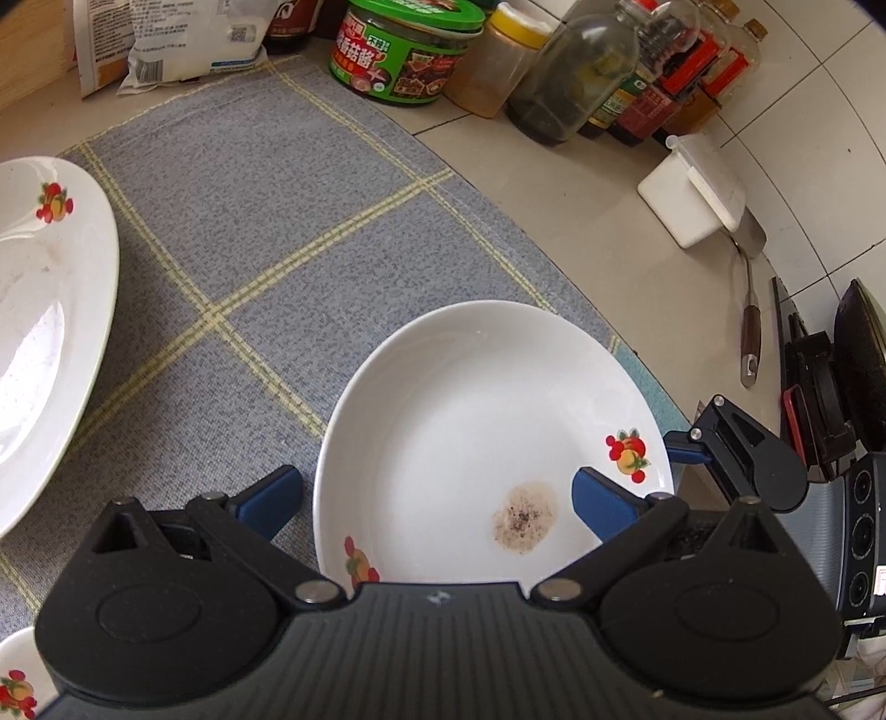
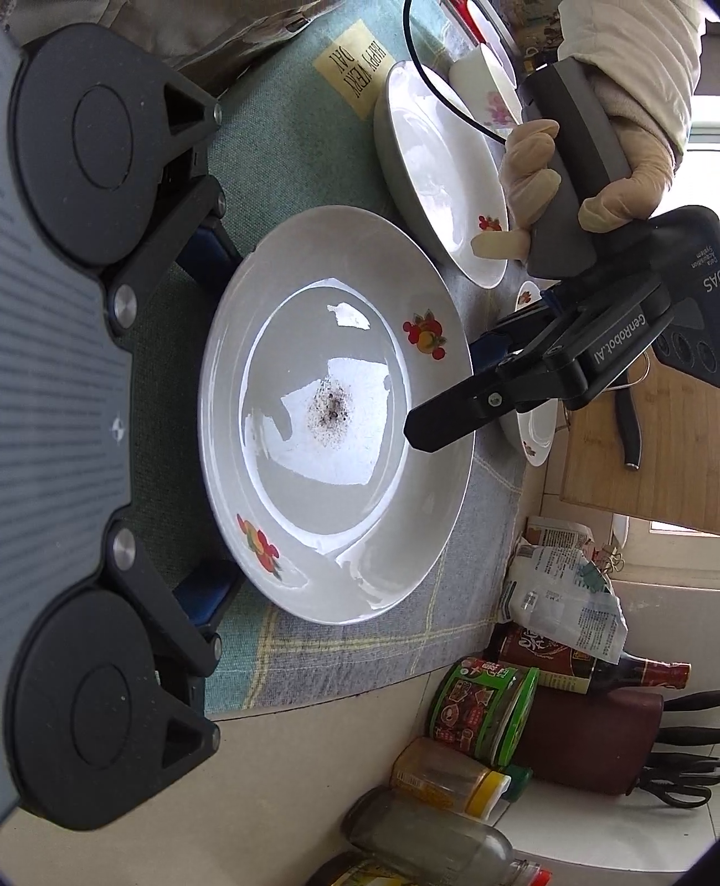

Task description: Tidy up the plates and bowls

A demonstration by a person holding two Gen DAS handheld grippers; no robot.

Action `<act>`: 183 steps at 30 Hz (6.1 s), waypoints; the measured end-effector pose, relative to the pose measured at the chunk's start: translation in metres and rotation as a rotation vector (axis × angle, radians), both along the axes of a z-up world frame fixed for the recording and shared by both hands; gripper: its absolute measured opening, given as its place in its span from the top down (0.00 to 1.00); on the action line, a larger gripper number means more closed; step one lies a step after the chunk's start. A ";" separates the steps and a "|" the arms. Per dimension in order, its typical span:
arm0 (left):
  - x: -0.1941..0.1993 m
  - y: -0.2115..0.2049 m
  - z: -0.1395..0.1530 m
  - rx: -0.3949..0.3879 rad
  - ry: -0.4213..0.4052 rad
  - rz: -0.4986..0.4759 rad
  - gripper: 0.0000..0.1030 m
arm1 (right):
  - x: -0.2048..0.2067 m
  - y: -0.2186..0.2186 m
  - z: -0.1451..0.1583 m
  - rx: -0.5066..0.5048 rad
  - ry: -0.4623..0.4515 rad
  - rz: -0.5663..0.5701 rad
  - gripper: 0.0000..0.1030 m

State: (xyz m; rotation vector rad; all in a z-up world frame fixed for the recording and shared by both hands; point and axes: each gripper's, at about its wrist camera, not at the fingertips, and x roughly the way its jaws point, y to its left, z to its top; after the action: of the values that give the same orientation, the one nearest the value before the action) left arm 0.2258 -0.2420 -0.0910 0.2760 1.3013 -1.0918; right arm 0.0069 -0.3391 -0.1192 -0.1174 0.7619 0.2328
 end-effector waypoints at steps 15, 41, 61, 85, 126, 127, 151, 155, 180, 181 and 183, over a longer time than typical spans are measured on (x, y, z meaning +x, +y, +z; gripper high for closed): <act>0.005 -0.016 0.002 0.053 0.028 -0.068 0.10 | 0.003 -0.004 -0.001 0.009 -0.016 0.080 0.00; 0.007 -0.019 0.016 0.050 0.024 -0.109 0.16 | 0.013 0.000 0.012 -0.017 0.047 0.081 0.00; 0.044 -0.048 0.039 -0.007 -0.030 -0.052 0.16 | 0.056 -0.039 0.031 -0.048 0.026 0.124 0.00; 0.085 -0.074 0.013 0.012 -0.038 0.014 0.16 | 0.114 -0.067 0.014 -0.054 0.062 0.171 0.00; 0.031 -0.020 0.068 -0.085 -0.315 0.133 0.10 | 0.086 -0.057 0.036 -0.092 0.025 0.050 0.00; 0.026 -0.013 0.073 -0.098 -0.328 0.149 0.09 | 0.083 -0.055 0.038 -0.093 0.015 0.039 0.00; -0.082 0.155 0.071 -0.127 -0.519 0.458 0.05 | 0.048 0.055 0.040 0.005 -0.030 0.027 0.00; -0.088 0.186 0.068 -0.128 -0.540 0.450 0.05 | 0.036 0.090 0.030 -0.022 0.017 0.048 0.00; -0.068 0.239 0.054 -0.055 -0.454 0.397 0.05 | 0.045 0.195 0.012 -0.125 0.135 0.239 0.00; -0.063 0.239 0.052 -0.057 -0.434 0.388 0.05 | 0.046 0.197 0.012 -0.125 0.135 0.249 0.00; -0.051 0.235 0.048 -0.044 -0.392 0.357 0.05 | 0.049 0.196 0.011 -0.123 0.145 0.254 0.00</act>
State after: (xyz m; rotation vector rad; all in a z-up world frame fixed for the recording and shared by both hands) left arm 0.1752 -0.0067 -0.0430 0.2018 0.9298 -0.7176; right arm 0.0557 -0.1430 -0.1081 -0.3176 0.9060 0.4394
